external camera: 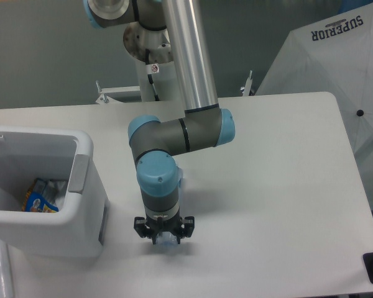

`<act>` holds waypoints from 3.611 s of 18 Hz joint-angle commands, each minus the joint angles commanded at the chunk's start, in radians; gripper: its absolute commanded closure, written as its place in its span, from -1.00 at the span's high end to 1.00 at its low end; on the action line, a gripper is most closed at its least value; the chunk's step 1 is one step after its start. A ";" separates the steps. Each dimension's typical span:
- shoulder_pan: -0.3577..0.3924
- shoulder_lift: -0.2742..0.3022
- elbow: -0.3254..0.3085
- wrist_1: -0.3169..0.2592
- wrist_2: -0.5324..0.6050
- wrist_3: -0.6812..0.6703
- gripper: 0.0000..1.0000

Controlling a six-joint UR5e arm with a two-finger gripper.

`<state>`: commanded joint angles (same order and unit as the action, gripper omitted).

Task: Place the trash in the trash can
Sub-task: 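Close the gripper around the bottle's cap end, then lift the bottle and carry it into the white trash bin, then lower the bottle inside the bin and open the gripper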

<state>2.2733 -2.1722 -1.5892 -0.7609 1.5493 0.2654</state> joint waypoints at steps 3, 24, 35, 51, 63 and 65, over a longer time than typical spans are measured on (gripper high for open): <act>0.006 0.017 0.000 -0.005 -0.006 0.003 0.12; 0.135 0.112 0.342 0.002 -0.346 -0.187 0.12; 0.135 0.216 0.390 0.008 -0.468 -0.328 0.12; -0.095 0.321 0.374 0.008 -0.554 -0.333 0.12; -0.186 0.282 0.316 0.009 -0.546 -0.321 0.12; -0.192 0.276 0.308 0.009 -0.545 -0.316 0.13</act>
<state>2.0816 -1.8960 -1.2808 -0.7517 1.0047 -0.0507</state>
